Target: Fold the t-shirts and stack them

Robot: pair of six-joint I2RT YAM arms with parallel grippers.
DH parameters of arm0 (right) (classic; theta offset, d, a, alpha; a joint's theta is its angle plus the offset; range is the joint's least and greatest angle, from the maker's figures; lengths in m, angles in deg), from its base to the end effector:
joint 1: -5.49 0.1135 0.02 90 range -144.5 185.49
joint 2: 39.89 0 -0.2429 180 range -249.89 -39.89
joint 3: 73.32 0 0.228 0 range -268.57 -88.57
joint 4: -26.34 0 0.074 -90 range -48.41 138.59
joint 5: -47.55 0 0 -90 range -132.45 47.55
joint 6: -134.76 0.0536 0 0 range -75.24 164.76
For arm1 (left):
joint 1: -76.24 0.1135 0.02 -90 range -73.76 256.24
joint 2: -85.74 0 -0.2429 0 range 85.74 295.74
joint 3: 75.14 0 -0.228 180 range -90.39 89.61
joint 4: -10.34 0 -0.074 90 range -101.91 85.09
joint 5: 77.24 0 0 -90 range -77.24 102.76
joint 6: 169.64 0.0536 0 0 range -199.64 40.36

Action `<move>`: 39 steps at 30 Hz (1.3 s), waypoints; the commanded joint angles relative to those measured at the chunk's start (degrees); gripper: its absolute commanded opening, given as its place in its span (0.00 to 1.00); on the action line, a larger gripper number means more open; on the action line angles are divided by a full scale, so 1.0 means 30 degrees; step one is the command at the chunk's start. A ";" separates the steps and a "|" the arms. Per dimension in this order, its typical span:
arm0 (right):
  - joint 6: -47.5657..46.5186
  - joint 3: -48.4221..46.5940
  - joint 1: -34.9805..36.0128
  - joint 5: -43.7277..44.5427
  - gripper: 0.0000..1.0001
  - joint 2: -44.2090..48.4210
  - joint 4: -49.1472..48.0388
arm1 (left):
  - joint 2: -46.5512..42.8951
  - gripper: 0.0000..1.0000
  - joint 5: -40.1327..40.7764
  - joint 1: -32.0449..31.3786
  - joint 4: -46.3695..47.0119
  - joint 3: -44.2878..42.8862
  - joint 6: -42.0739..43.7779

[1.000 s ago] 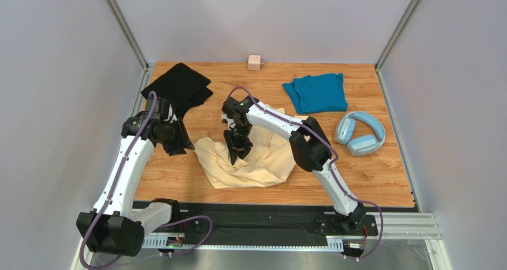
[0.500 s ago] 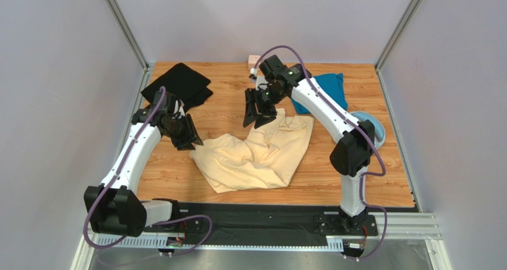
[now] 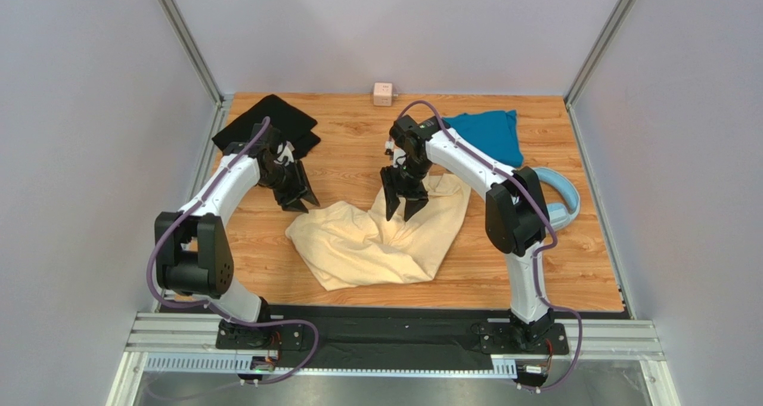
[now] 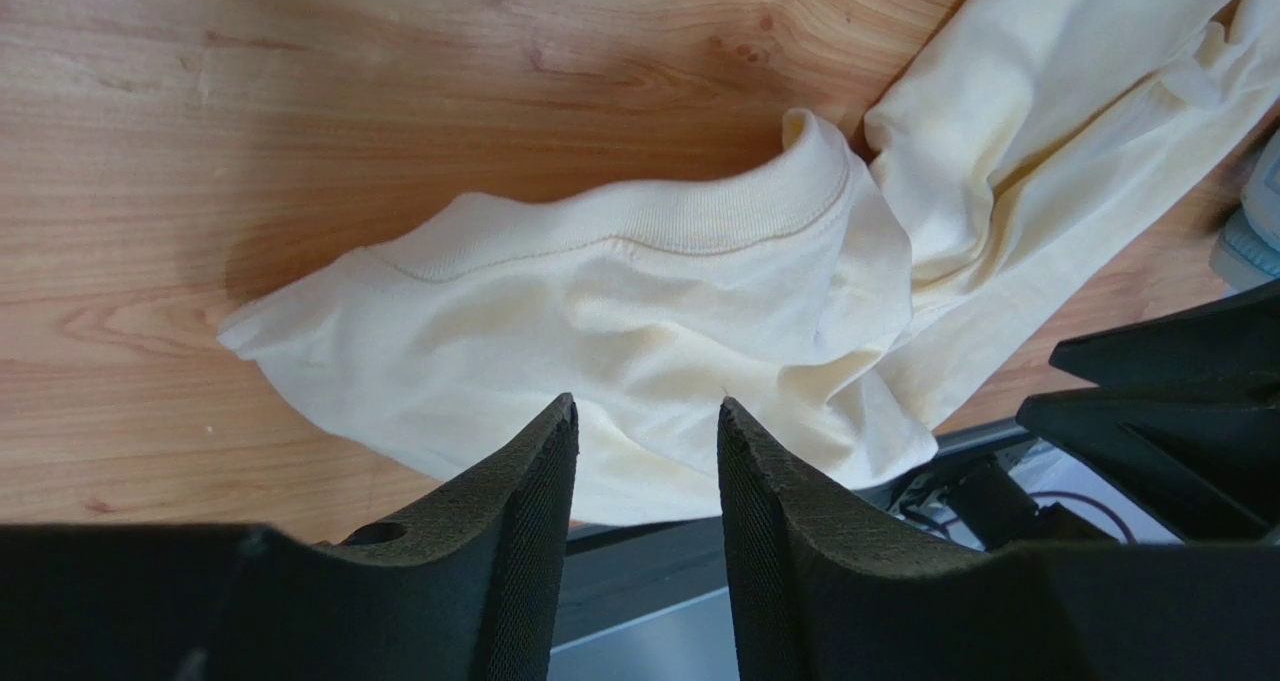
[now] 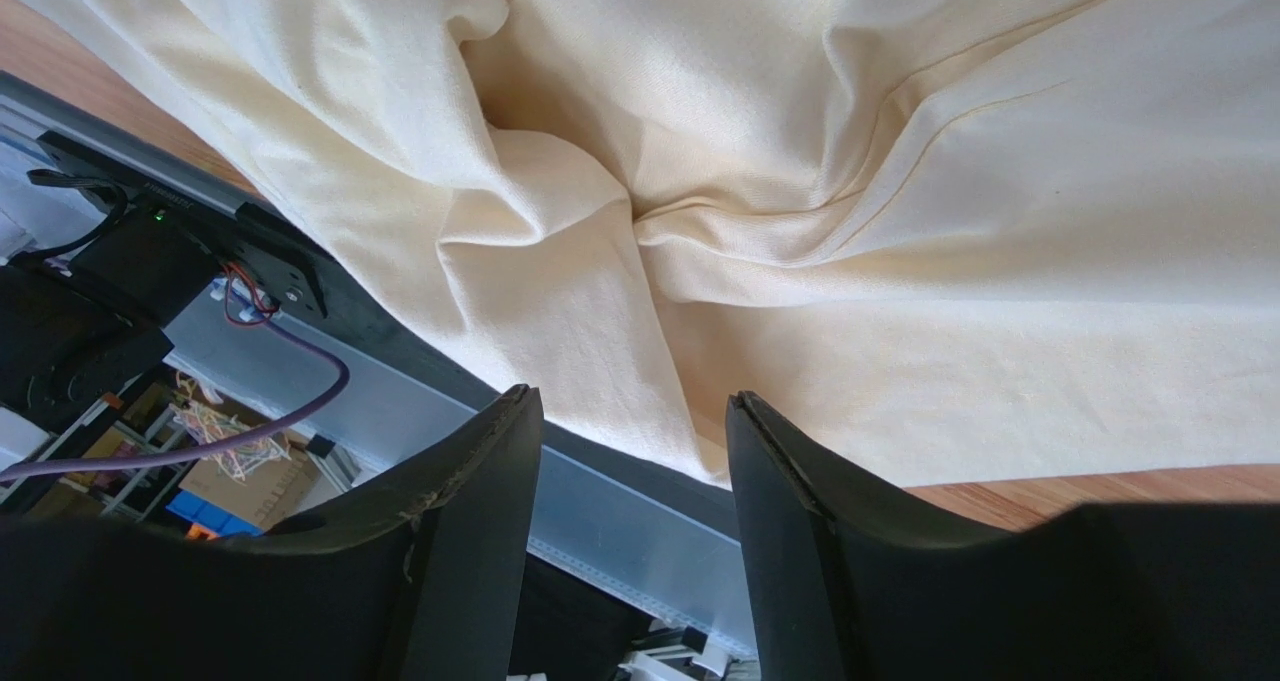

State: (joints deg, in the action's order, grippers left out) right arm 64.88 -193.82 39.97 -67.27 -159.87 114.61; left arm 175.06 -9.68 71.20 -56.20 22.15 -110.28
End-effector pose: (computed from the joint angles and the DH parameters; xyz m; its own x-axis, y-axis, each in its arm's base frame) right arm 0.2957 0.2304 0.2034 -0.9548 -0.2770 0.1074 -0.2119 0.8884 0.4074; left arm 0.2765 -0.0449 0.2119 -0.9178 -0.3919 -0.0632 -0.3212 0.8267 -0.4621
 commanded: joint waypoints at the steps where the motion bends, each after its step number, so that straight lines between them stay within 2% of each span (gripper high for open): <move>1: -0.0320 -0.0161 0.0050 0.0334 0.54 0.0238 0.0008 | 0.0984 0.47 -0.0226 0.0097 0.0922 -0.1096 0.0601; 10: -0.0349 0.0308 -0.0008 0.0421 0.54 0.0239 -0.0080 | 0.3914 0.46 -0.1015 0.0068 0.1363 -0.2327 0.0835; 17: -0.0436 0.0514 -0.0331 0.0363 0.54 0.0209 -0.0226 | 0.5002 0.46 -0.0695 -0.0166 0.1597 -0.2328 0.1333; 32: -0.0466 0.1275 -0.0712 -0.0369 0.54 0.0092 -0.0871 | 0.5354 0.45 -0.1309 -0.1571 0.4907 0.1713 0.1744; 34: -0.0525 0.1479 -0.0712 -0.0428 0.54 0.0121 -0.0900 | 0.5296 0.40 -0.1690 -0.1922 0.4996 0.1832 0.1715; 35: -0.0525 0.1539 -0.0712 -0.0457 0.53 0.0122 -0.0958 | 0.5267 0.34 -0.1836 -0.2011 0.4996 0.2007 0.1744; 36: -0.0525 0.1597 -0.0712 -0.0458 0.53 0.0093 -0.1017 | 0.5092 0.24 -0.2099 -0.2186 0.4996 0.2096 0.1744; 37: -0.0525 0.1714 -0.0712 -0.0458 0.53 0.0179 -0.1075 | 0.4974 0.05 -0.2188 -0.2246 0.4996 0.2184 0.1715; 38: -0.0496 0.1889 -0.0712 -0.0516 0.53 0.0238 -0.1134 | 0.4799 0.00 -0.2247 -0.2304 0.4996 0.2358 0.1686; 39: -0.0496 0.2007 -0.0741 -0.0516 0.52 0.0239 -0.1280 | 0.4333 0.00 -0.2219 -0.2334 0.5025 0.2505 0.1627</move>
State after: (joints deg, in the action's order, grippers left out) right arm 64.14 -189.06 37.83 -67.55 -159.87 112.60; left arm 191.17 -14.42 65.26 -42.56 27.89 -106.17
